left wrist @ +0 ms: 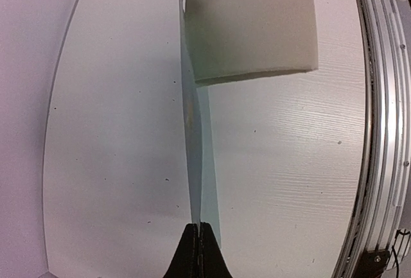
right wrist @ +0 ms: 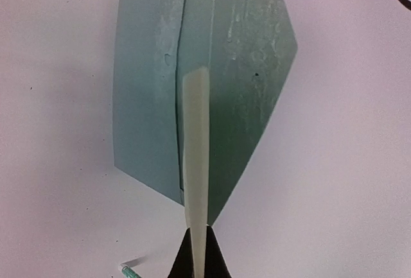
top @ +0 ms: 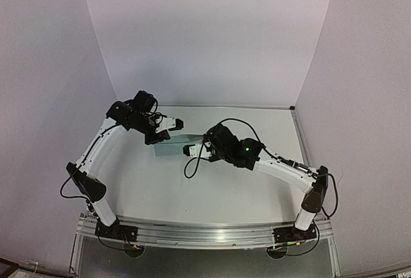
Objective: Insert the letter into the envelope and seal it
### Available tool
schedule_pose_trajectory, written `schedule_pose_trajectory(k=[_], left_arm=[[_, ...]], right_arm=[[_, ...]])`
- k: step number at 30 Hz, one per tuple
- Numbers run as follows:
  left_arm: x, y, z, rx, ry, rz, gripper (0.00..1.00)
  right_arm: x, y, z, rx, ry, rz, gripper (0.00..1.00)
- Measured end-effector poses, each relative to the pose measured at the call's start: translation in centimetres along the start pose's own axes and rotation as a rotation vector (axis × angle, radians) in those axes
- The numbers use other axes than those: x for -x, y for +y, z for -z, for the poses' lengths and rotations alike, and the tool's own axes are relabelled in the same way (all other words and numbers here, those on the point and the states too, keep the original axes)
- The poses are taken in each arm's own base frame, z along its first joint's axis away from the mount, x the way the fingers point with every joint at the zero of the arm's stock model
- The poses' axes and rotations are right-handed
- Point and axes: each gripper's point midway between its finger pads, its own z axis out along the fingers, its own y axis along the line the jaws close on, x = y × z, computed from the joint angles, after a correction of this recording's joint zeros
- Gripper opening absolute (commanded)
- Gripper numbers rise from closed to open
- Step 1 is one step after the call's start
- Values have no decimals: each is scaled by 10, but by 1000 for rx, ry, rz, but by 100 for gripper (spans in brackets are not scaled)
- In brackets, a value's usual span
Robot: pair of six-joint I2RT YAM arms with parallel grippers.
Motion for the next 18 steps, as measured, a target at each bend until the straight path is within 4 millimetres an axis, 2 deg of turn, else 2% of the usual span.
schedule_pose_trajectory(k=[5, 18], left_arm=[[9, 3, 7, 18, -26, 16, 0], [16, -4, 4, -1, -37, -4, 0]], right_arm=[[-4, 0, 0, -8, 30, 0, 0], [-6, -5, -16, -27, 89, -33, 0]])
